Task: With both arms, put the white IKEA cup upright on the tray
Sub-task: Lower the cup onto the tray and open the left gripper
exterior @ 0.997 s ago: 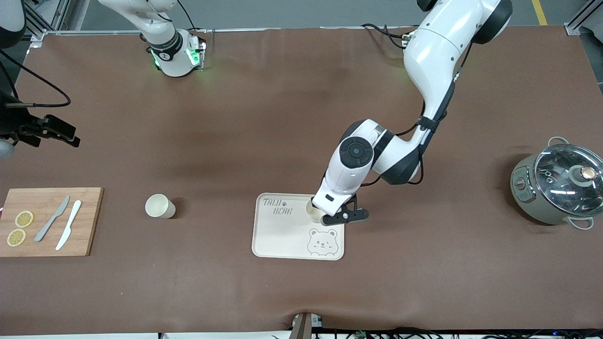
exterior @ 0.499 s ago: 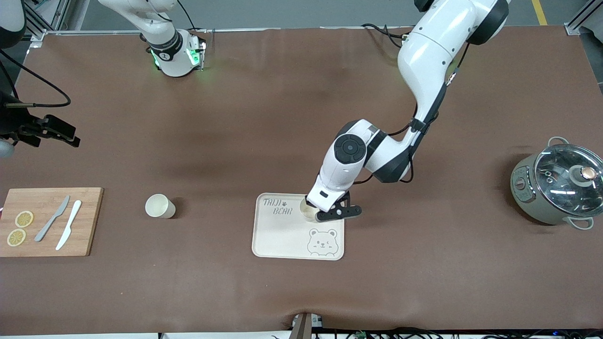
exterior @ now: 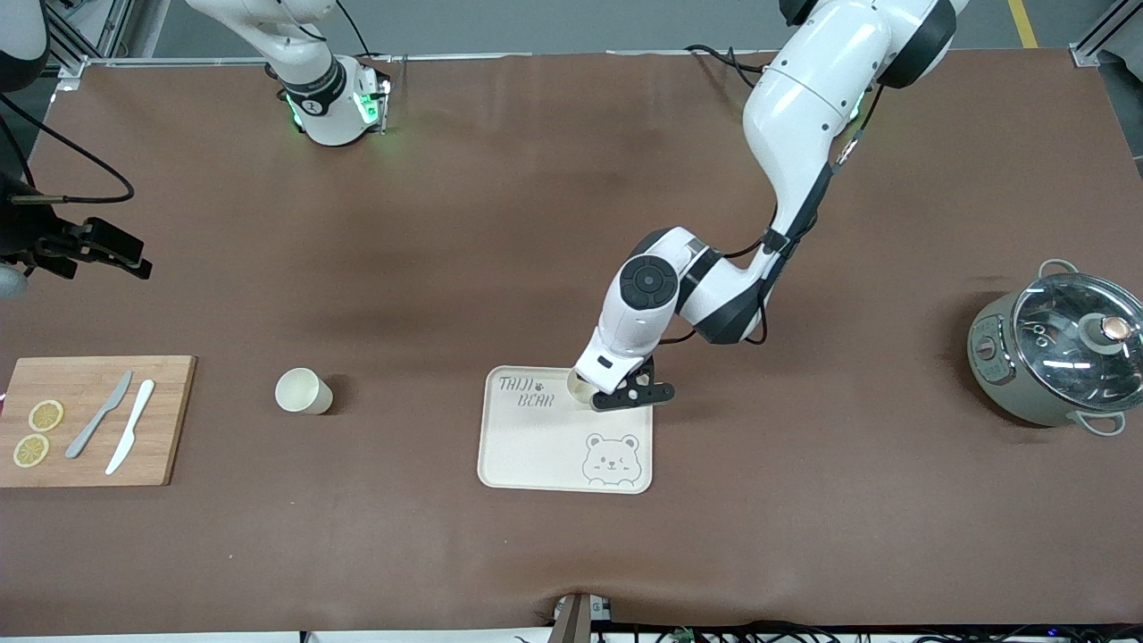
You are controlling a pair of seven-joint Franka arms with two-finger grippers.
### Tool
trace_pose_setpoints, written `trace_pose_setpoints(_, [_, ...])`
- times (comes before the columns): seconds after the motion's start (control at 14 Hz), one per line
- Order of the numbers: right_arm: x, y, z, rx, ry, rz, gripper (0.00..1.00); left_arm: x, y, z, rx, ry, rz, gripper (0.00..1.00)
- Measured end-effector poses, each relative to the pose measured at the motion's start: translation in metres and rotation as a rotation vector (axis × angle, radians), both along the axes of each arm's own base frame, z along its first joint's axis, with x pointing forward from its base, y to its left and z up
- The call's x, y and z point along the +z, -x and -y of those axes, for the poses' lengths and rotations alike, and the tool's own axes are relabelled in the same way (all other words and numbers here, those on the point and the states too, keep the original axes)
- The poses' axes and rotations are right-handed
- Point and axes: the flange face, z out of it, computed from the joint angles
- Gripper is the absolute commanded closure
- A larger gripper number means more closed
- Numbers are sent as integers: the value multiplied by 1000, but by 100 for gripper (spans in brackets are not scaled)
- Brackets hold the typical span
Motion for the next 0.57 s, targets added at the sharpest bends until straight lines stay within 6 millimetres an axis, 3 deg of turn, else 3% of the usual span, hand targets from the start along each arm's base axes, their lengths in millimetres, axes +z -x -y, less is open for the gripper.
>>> trace_pose_setpoints(0.57, [0,0,0,0,0,0,0,-1,1,-1,-6,-7,4,100])
